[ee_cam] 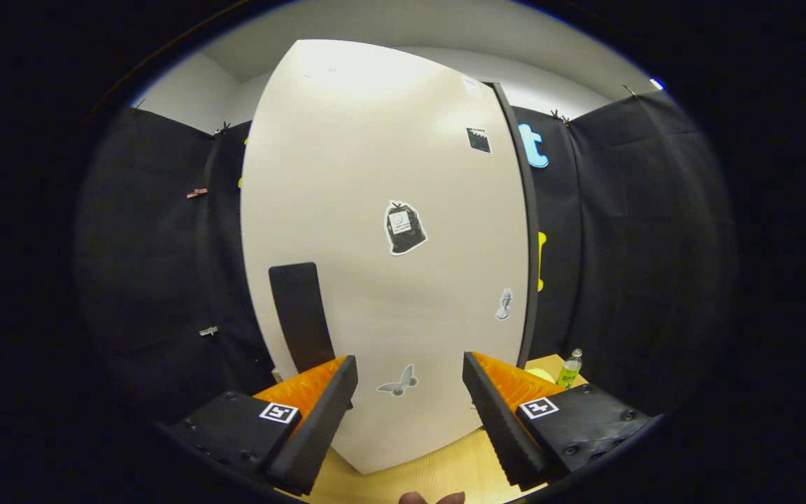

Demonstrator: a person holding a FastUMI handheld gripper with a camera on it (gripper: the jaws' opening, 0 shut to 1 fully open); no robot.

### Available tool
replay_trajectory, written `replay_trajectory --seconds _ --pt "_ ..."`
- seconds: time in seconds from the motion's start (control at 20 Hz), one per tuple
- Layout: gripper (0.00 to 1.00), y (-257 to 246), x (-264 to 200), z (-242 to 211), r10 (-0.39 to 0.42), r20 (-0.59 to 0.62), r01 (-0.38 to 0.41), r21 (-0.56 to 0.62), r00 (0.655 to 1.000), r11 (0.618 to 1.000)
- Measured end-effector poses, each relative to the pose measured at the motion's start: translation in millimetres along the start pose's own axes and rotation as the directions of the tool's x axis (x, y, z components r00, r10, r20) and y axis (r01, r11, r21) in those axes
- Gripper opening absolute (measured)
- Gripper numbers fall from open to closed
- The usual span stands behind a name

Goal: Open the shoe cabinet door, grab the shoes and put them into the shoe cabinet, then close the shoe cabinet door.

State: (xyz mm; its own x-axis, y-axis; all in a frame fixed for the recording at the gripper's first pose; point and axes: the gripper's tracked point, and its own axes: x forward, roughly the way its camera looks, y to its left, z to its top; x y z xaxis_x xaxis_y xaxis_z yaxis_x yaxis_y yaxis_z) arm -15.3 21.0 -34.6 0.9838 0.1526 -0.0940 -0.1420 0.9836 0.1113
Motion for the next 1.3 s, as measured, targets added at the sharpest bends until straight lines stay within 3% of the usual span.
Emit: replay_trajectory --seconds 1.3 --pt "0.98 -19.3 3.8 1.5 -0.042 0.033 0.043 -0.022 0.999 0.999"
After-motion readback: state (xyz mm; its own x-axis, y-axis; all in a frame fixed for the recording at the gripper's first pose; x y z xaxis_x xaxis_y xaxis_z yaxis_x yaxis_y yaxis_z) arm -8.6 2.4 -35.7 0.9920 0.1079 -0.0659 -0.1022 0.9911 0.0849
